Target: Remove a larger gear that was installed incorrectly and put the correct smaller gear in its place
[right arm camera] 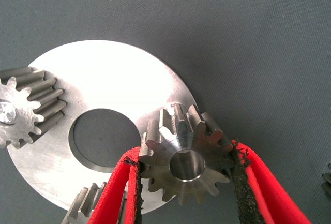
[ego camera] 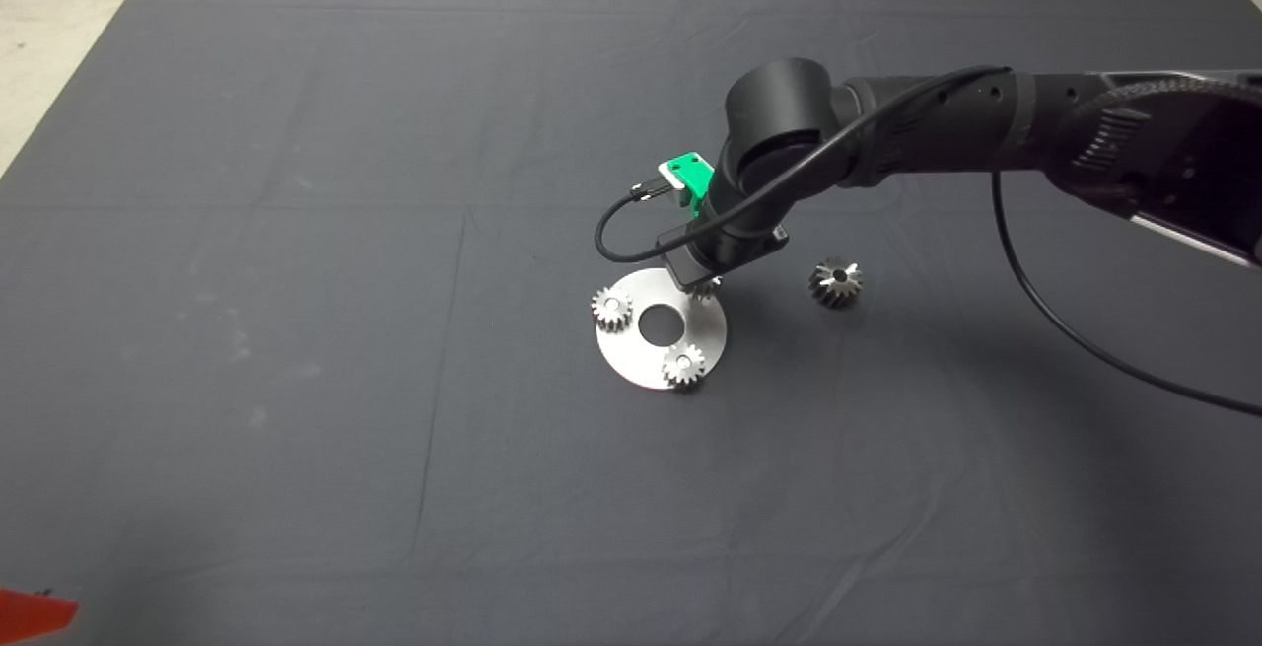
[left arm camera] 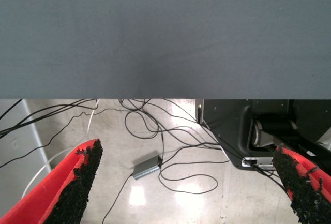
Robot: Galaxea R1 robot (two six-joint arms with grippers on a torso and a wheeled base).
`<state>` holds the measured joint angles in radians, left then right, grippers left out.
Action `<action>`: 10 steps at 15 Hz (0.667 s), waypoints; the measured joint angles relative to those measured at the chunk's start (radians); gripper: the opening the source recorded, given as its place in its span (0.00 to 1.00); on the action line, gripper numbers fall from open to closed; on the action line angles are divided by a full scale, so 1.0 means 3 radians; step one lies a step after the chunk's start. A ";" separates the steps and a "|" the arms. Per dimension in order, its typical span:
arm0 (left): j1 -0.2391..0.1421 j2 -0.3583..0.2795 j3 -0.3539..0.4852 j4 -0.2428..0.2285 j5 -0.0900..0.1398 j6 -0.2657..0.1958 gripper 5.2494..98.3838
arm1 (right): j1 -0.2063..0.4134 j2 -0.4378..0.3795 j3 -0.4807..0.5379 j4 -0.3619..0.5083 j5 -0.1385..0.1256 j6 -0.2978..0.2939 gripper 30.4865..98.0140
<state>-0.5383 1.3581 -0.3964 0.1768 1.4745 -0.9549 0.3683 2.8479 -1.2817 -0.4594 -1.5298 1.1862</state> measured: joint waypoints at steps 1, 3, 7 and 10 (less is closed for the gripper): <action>0.0000 0.0000 0.0000 0.0000 -0.0002 0.0001 0.85 | 0.0000 0.0001 -0.0021 0.0000 0.0000 -0.0001 0.07; 0.0000 0.0004 -0.0001 0.0000 -0.0004 0.0001 0.85 | 0.0001 0.0026 -0.0068 0.0000 -0.0011 -0.0005 0.06; 0.0000 0.0006 -0.0001 0.0000 -0.0002 0.0000 0.85 | 0.0009 0.0071 -0.0147 0.0000 -0.0018 -0.0013 0.07; 0.0000 0.0006 -0.0003 0.0001 -0.0004 0.0000 0.85 | 0.0009 0.0076 -0.0165 -0.0003 -0.0010 -0.0014 0.07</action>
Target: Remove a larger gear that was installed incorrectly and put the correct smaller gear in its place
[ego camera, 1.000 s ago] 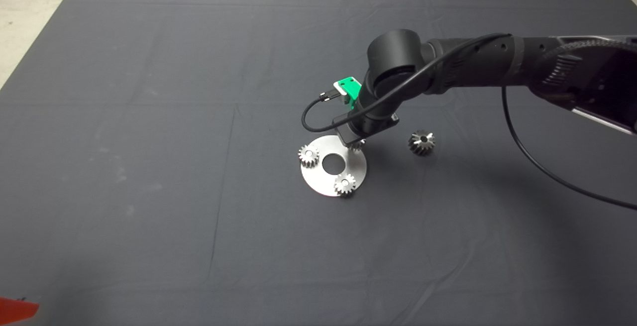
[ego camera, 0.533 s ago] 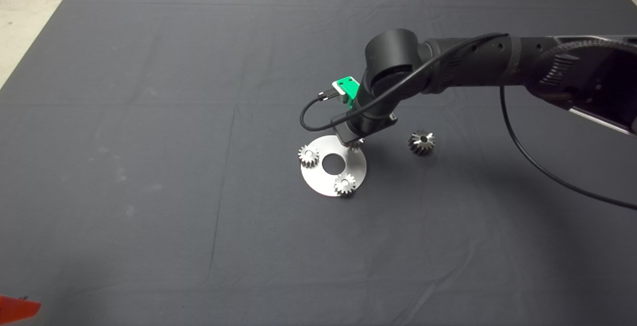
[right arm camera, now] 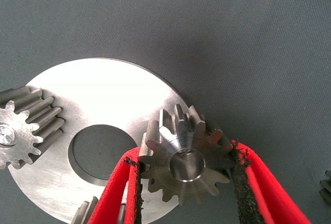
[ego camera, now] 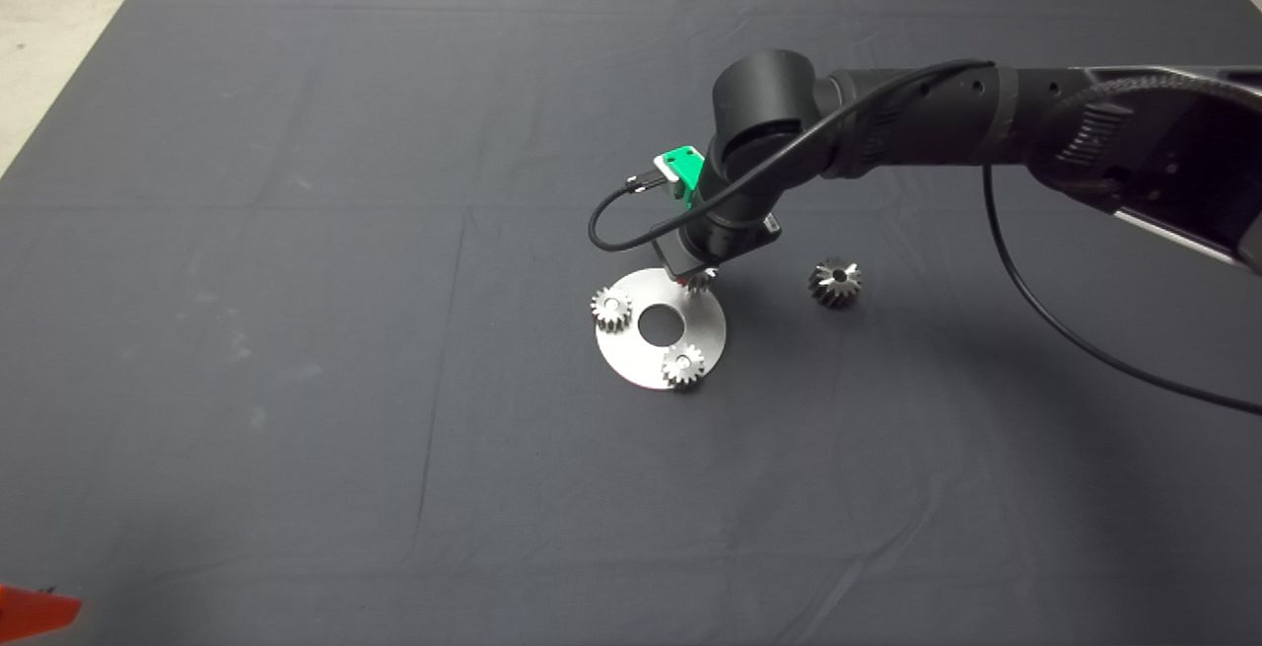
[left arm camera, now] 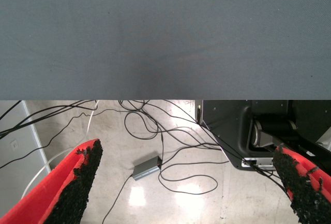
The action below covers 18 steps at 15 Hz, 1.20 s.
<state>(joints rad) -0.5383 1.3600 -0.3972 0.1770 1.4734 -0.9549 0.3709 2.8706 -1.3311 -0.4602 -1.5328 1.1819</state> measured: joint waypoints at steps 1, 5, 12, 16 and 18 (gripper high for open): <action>0.0000 0.0000 0.0000 -0.0001 0.0001 0.0000 0.85 | 0.0000 0.0006 -0.0003 0.0000 -0.0003 0.0000 0.07; 0.0000 0.0000 0.0000 -0.0001 0.0000 0.0000 0.85 | 0.0000 0.0013 -0.0005 -0.0004 -0.0006 0.0000 0.06; 0.0000 -0.0020 0.0003 0.0000 0.0002 0.0000 0.85 | -0.0008 0.0014 0.0034 -0.0040 -0.0018 0.0005 0.06; 0.0000 -0.0020 0.0009 -0.0001 0.0002 0.0000 0.85 | -0.0028 -0.0001 0.0168 -0.0045 0.0001 0.0055 0.07; 0.0000 -0.0020 0.0009 -0.0001 0.0002 0.0000 0.85 | -0.0027 -0.0019 0.0197 -0.0045 0.0007 0.0067 0.07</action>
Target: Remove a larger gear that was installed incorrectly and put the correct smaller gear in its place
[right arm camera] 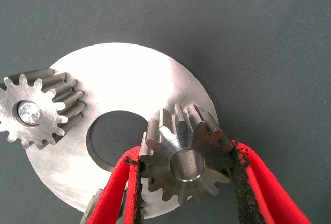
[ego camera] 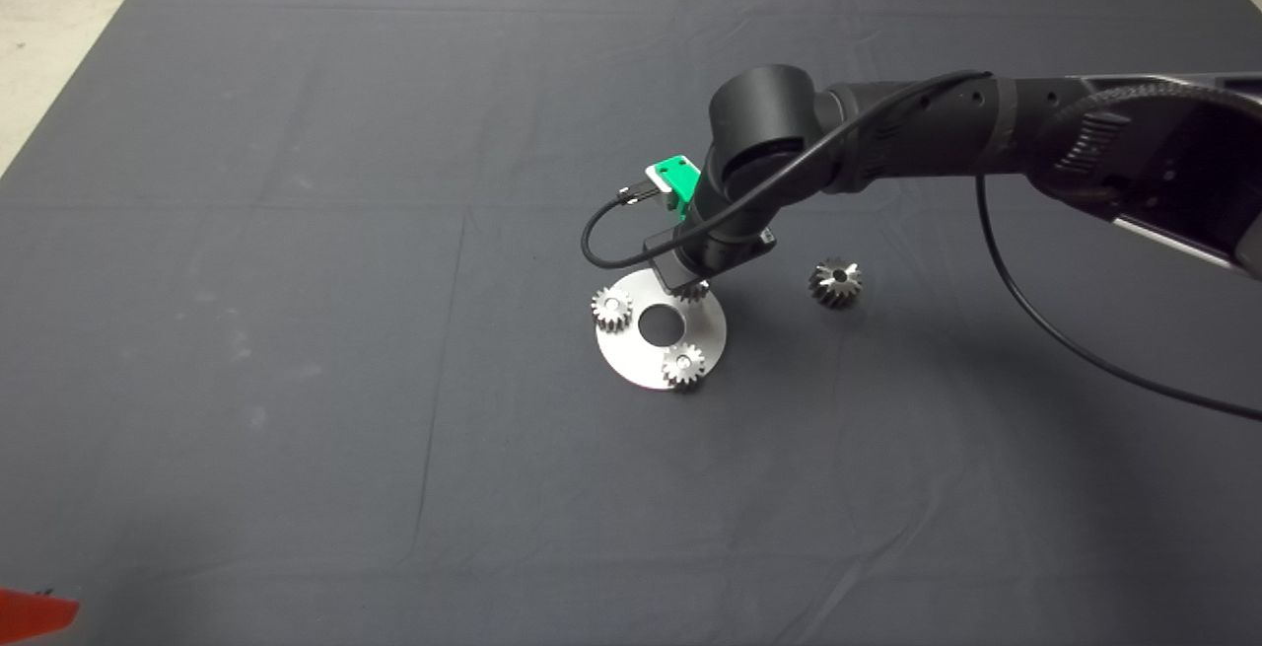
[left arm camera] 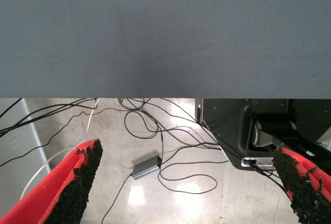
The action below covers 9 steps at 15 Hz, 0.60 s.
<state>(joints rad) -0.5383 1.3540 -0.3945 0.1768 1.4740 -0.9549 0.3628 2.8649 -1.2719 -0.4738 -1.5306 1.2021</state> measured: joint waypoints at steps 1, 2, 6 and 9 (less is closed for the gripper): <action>0.0000 -0.0001 0.0000 0.0001 0.0001 0.0000 0.85 | 0.0000 -0.0011 0.0021 0.0000 0.0000 0.0011 0.06; 0.0000 -0.0003 0.0001 0.0000 0.0000 0.0001 0.85 | 0.0000 -0.0023 0.0035 0.0000 0.0000 0.0014 0.07; 0.0000 -0.0011 0.0001 0.0000 0.0001 0.0000 0.85 | 0.0000 -0.0047 0.0051 0.0000 -0.0001 0.0027 0.06; 0.0000 -0.0011 0.0001 0.0001 0.0000 0.0000 0.85 | 0.0000 -0.0047 0.0034 0.0000 0.0000 0.0026 0.06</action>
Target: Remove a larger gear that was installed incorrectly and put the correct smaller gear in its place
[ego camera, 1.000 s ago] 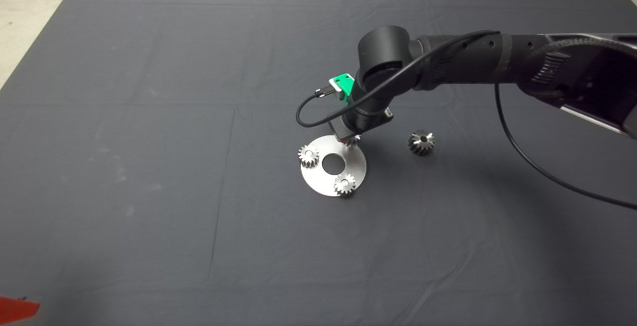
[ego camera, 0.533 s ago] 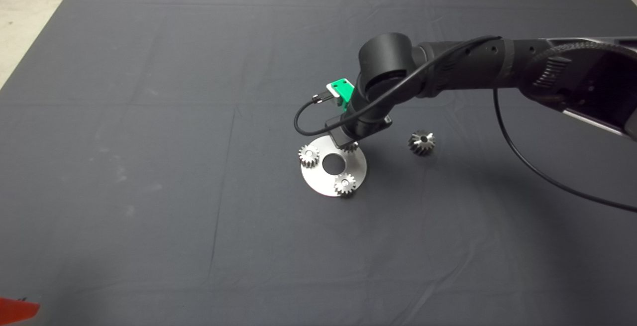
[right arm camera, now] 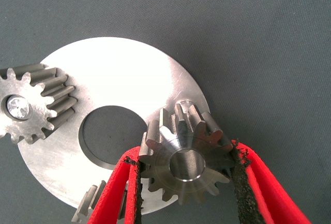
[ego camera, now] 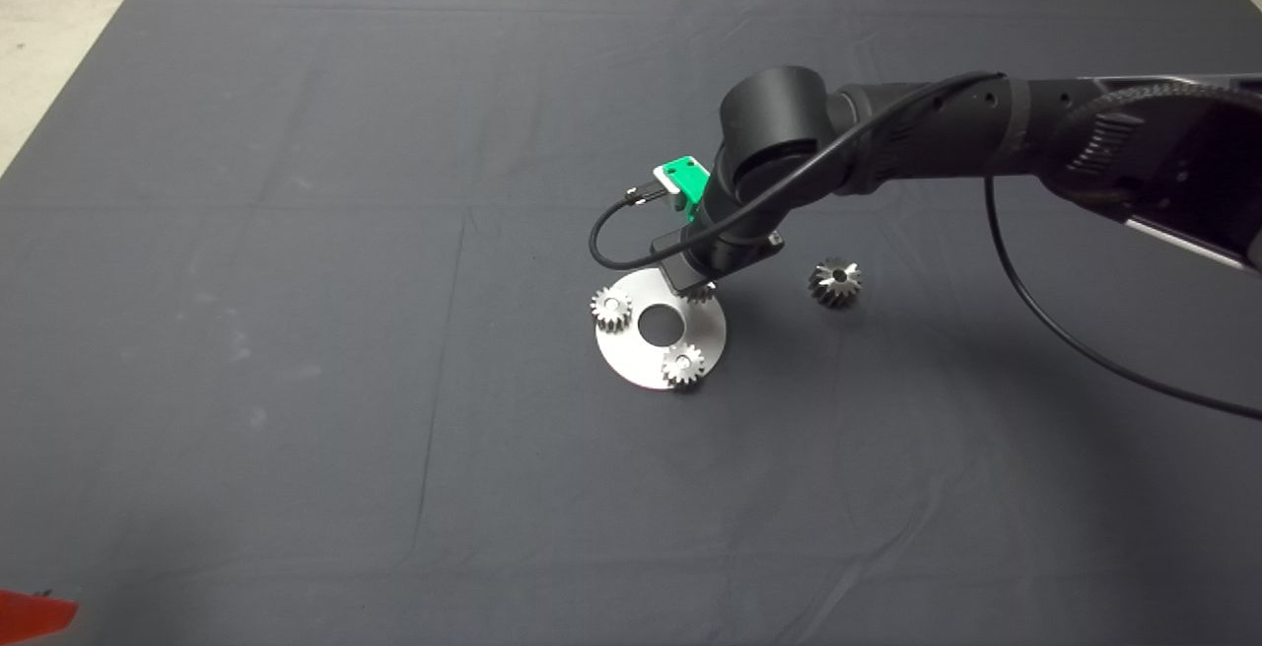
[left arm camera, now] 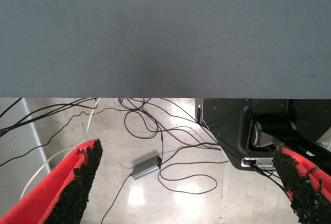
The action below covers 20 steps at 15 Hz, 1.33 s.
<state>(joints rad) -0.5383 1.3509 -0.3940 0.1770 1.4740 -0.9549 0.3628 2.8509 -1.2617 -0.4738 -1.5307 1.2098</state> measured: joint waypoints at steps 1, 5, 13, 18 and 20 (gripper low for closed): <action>0.0000 0.0000 0.0000 0.0000 0.0000 0.0000 0.85 | 0.0000 0.0001 -0.0020 0.0000 -0.0001 0.0000 0.06; 0.0000 0.0000 0.0000 0.0000 0.0001 0.0000 0.85 | 0.0000 0.0010 -0.0063 0.0000 -0.0003 0.0000 0.06; 0.0000 0.0001 0.0000 0.0000 0.0000 0.0001 0.85 | 0.0000 0.0028 -0.0082 0.0000 -0.0021 0.0000 0.06; 0.0000 0.0000 0.0001 0.0000 0.0000 0.0001 0.85 | -0.0004 0.0027 -0.0082 -0.0001 -0.0023 0.0001 0.07; 0.0000 0.0000 0.0007 0.0000 0.0000 0.0001 0.85 | -0.0010 0.0027 -0.0080 -0.0004 -0.0024 0.0001 0.06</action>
<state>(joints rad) -0.5383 1.3509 -0.3921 0.1770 1.4740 -0.9545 0.3598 2.8589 -1.2857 -0.4751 -1.5379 1.2102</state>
